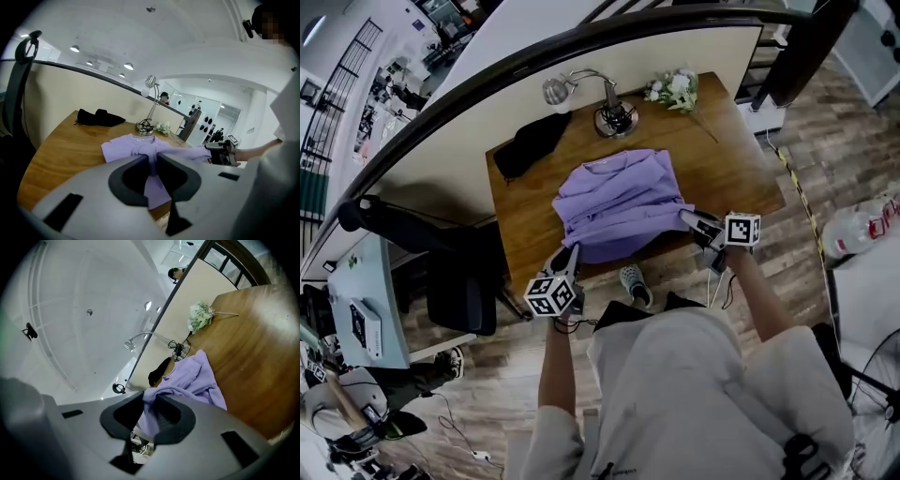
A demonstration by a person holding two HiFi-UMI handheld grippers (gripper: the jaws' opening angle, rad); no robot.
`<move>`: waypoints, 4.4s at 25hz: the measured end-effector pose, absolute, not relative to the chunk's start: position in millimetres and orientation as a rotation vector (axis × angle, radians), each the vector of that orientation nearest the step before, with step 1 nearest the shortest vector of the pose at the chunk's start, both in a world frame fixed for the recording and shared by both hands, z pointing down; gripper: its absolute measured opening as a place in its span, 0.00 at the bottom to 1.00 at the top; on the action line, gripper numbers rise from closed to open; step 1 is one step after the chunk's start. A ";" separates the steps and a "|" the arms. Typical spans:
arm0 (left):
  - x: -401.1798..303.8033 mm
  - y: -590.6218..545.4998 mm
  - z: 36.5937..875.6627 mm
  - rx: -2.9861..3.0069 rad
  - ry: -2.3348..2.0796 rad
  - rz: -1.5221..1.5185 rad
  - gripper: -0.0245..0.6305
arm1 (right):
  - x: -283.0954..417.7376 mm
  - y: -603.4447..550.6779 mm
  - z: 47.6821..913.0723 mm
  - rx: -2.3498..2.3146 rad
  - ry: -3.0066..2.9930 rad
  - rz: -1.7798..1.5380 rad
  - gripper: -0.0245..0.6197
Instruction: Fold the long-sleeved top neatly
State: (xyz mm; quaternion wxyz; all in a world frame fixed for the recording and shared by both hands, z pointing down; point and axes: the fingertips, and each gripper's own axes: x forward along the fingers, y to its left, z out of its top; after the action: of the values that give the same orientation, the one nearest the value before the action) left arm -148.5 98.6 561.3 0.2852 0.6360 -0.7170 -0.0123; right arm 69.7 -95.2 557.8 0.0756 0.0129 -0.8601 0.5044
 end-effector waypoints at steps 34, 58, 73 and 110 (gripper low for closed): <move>-308.4 -61.6 648.1 1.450 -1.813 0.057 0.13 | -67.5 -268.0 647.2 0.539 -2.214 2.136 0.13; -268.7 -74.6 653.0 1.482 -1.739 0.049 0.19 | -81.7 -289.2 652.8 0.570 -2.042 2.314 0.54; -323.6 -114.7 673.8 1.305 -1.840 -0.036 0.14 | -39.1 -236.8 638.8 0.271 -2.443 1.180 0.05; -321.4 -59.4 638.7 1.197 -2.147 -0.052 0.08 | 4.0 -291.1 667.9 0.942 -2.293 0.696 0.06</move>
State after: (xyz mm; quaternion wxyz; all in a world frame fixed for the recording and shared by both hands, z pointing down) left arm -321.4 -59.4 638.7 0.3351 0.4586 -0.8228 -0.0197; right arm 4.0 -291.1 667.9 0.2795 0.3511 -0.8551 0.2595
